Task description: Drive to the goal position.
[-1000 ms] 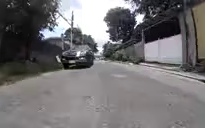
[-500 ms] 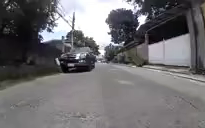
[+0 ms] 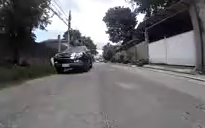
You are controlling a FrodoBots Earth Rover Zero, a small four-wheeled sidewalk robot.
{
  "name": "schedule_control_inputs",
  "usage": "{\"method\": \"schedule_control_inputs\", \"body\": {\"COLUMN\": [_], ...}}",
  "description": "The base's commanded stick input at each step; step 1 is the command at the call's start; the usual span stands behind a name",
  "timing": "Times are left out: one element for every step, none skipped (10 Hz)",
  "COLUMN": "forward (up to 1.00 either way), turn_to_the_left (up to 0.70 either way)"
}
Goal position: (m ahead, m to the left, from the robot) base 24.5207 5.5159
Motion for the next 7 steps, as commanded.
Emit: {"method": "schedule_control_inputs", "body": {"forward": [1.00,1.00,1.00,1.00,1.00,1.00,1.00], "turn_to_the_left": [-0.36,-0.36,-0.10,0.04,0.04,0.04,0.04]}}
